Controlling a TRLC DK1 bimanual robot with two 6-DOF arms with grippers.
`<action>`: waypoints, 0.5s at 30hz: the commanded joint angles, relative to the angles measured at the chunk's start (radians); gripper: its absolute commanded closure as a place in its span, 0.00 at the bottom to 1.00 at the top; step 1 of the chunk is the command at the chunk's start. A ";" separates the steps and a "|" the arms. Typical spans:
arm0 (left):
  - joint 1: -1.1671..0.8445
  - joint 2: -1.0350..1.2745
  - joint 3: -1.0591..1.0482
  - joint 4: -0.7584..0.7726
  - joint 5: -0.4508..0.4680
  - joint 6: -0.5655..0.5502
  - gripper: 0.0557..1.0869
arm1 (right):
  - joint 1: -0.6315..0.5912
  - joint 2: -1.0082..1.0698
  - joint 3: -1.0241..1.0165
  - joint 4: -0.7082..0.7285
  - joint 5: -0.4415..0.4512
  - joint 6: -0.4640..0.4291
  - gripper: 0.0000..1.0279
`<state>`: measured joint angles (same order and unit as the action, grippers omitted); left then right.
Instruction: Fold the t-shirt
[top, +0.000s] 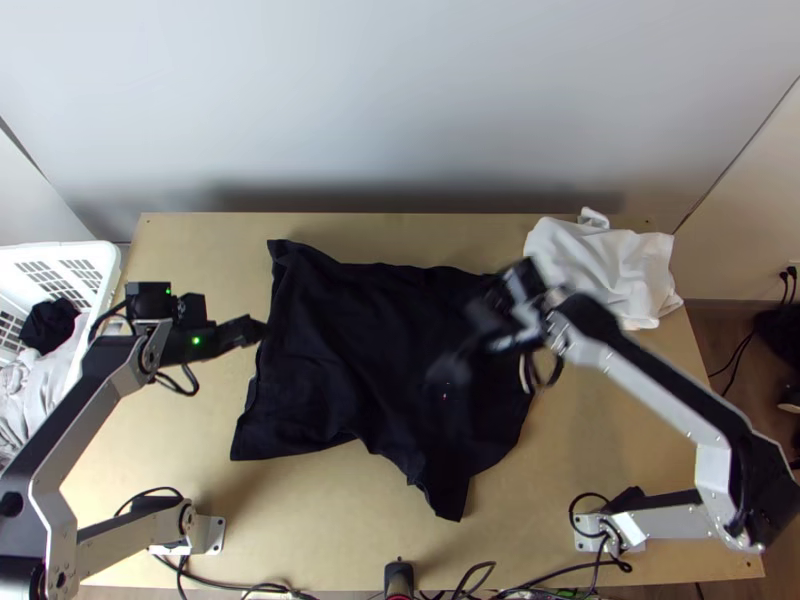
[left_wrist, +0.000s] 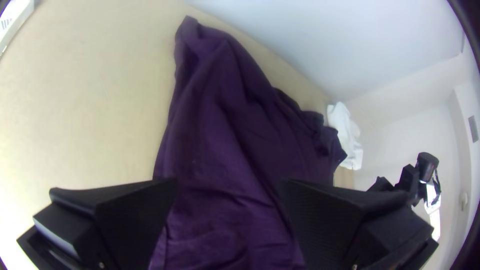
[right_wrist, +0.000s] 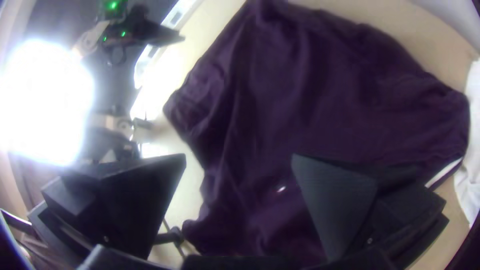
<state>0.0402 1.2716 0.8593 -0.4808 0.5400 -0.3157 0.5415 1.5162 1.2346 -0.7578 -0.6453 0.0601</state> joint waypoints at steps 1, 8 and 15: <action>-0.020 0.097 0.066 0.134 -0.038 -0.079 0.05 | -0.270 0.082 0.189 -0.002 0.090 -0.019 0.04; -0.063 0.196 0.179 0.133 -0.072 -0.074 0.05 | -0.259 0.125 0.218 -0.003 0.236 -0.166 0.04; -0.054 0.203 0.188 0.133 -0.072 -0.059 0.05 | -0.127 0.111 0.092 -0.021 0.406 -0.431 0.04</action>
<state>-0.0139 1.4452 1.0187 -0.3561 0.4763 -0.3824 0.3328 1.6234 1.4029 -0.7673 -0.4007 -0.1547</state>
